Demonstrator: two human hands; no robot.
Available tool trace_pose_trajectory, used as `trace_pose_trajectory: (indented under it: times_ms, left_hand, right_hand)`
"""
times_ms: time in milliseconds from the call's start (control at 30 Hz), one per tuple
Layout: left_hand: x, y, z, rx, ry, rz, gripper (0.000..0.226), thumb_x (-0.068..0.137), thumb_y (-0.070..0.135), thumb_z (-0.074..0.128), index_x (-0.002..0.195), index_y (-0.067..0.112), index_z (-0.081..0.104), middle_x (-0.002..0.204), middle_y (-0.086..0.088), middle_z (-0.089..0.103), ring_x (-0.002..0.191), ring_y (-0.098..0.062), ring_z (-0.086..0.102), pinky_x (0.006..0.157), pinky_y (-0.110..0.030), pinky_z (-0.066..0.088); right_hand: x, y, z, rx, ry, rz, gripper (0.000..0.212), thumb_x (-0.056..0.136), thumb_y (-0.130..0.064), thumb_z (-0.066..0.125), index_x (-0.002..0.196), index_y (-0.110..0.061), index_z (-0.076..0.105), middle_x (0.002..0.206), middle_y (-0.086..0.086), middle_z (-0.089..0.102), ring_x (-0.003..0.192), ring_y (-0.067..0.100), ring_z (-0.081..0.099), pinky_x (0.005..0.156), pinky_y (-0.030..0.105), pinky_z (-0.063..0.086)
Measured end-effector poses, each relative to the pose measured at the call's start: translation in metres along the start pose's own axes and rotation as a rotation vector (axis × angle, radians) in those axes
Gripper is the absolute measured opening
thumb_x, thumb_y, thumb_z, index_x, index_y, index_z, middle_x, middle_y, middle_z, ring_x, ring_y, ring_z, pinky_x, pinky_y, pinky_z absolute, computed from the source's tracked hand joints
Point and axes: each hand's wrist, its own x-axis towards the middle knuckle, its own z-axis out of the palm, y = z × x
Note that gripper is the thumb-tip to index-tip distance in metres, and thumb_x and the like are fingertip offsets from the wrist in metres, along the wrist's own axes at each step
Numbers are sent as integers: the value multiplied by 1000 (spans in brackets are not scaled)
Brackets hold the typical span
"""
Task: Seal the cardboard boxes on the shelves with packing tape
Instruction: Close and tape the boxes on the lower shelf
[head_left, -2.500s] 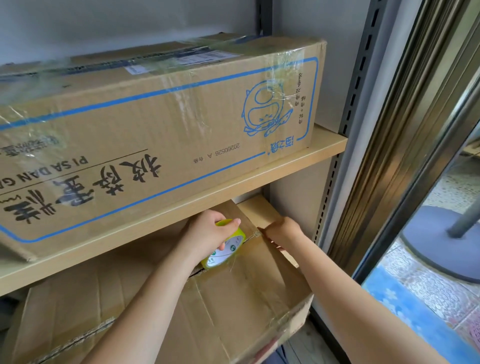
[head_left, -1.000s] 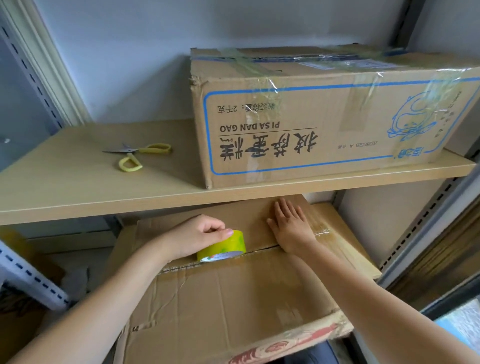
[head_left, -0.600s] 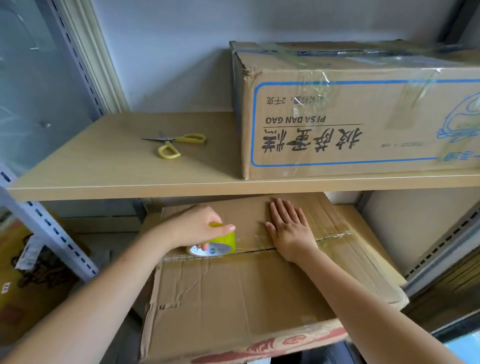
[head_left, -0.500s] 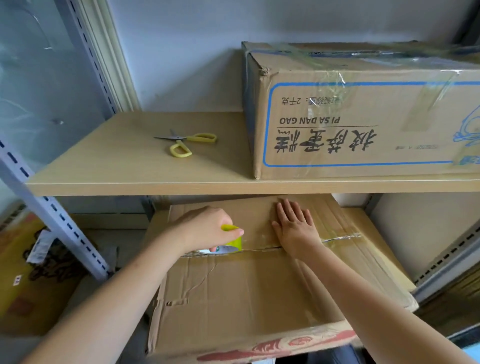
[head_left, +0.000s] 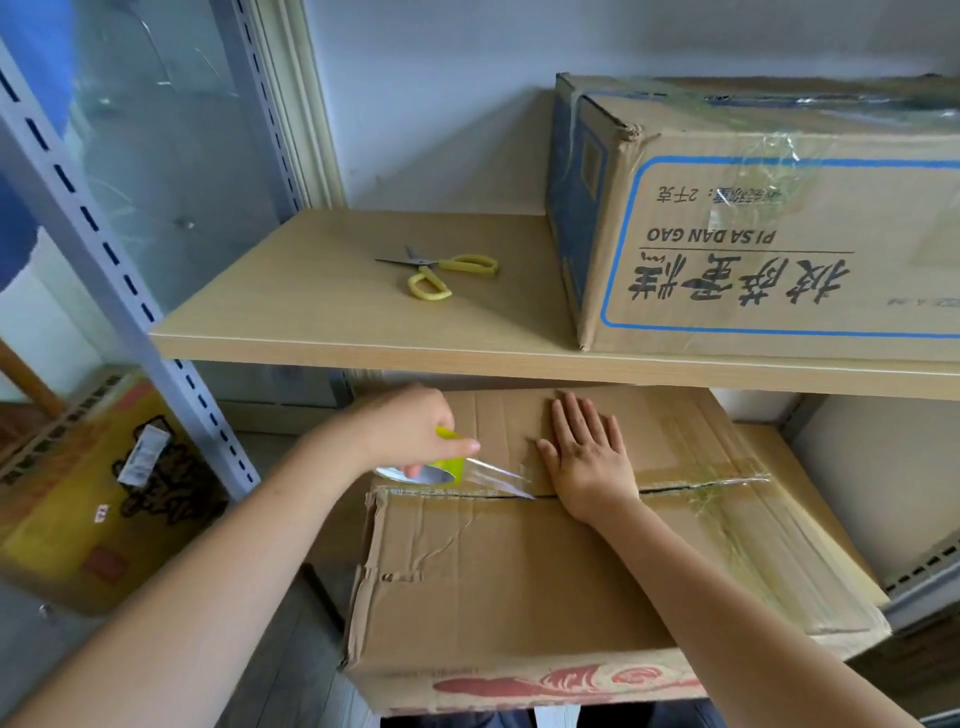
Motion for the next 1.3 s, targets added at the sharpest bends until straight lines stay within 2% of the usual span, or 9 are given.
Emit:
trace_pose_trajectory:
  times_ms: [133,267,367,467,633,833,1033,1167,1300]
  left_hand:
    - [-19,-34,-8,121,60,-123,60,89,66,52,54,18,45,38,1,52,36,-9,44,49,-25,37]
    - [-21,-38,-6,137,85,-146,61,89,64,51,53,16,41,35,2,46,33,-8,40,49,-24,34]
    - [-23,-36,-9,126,69,-154,59,89,62,52,53,17,40,32,3,46,36,-11,43,49,-24,34]
    - [-24,-32,-6,203,55,-137,57,88,64,50,56,17,48,36,4,53,41,-12,49,50,-25,38]
    - [-44,-57,-17,-117,11,-51,49,95,50,53,67,10,50,61,-15,66,55,-16,67,57,-28,42]
    - [-64,-88,-27,268,104,-148,60,93,60,50,53,15,50,43,0,55,43,-11,50,52,-27,42]
    - [-65,-123,19,438,95,-273,64,89,73,42,53,20,46,54,2,46,54,-19,52,54,-29,38]
    - [-61,-131,43,182,59,-301,61,92,68,43,56,19,43,49,3,42,48,-17,46,52,-28,36]
    - [-50,-110,80,-254,65,-293,41,100,36,52,65,18,42,56,4,37,50,-12,37,51,-23,31]
  right_hand:
    - [2,-7,-9,-21,-68,46,63,104,-50,8,158,-20,-4,164,-1,-12,151,17,-14,123,40,-7]
    - [13,-43,-25,101,-66,62,55,107,-32,21,157,-10,14,166,5,5,153,18,0,124,37,0]
    - [20,-89,-25,268,-27,-34,56,106,-41,21,155,-15,24,165,2,12,152,14,4,124,34,-1]
    - [21,-113,-8,215,-55,-119,60,105,-49,16,157,-20,16,166,0,1,152,14,-6,123,34,-7]
    - [27,-113,10,96,-33,-118,64,103,-53,10,158,-21,5,165,2,-6,152,16,-11,123,36,-7]
    - [26,-113,14,51,-18,-132,59,104,-49,6,157,-26,-4,164,-3,-12,150,15,-17,123,38,-9]
    - [27,-112,18,42,-11,-139,60,103,-49,5,158,-25,-4,164,-3,-13,150,16,-17,122,38,-10]
    - [28,-103,14,28,-23,-138,61,103,-50,5,158,-26,-3,164,-3,-11,150,15,-16,122,38,-10]
    - [28,-88,6,6,-42,-110,59,104,-47,9,158,-26,1,165,-3,-7,151,15,-11,123,40,-6]
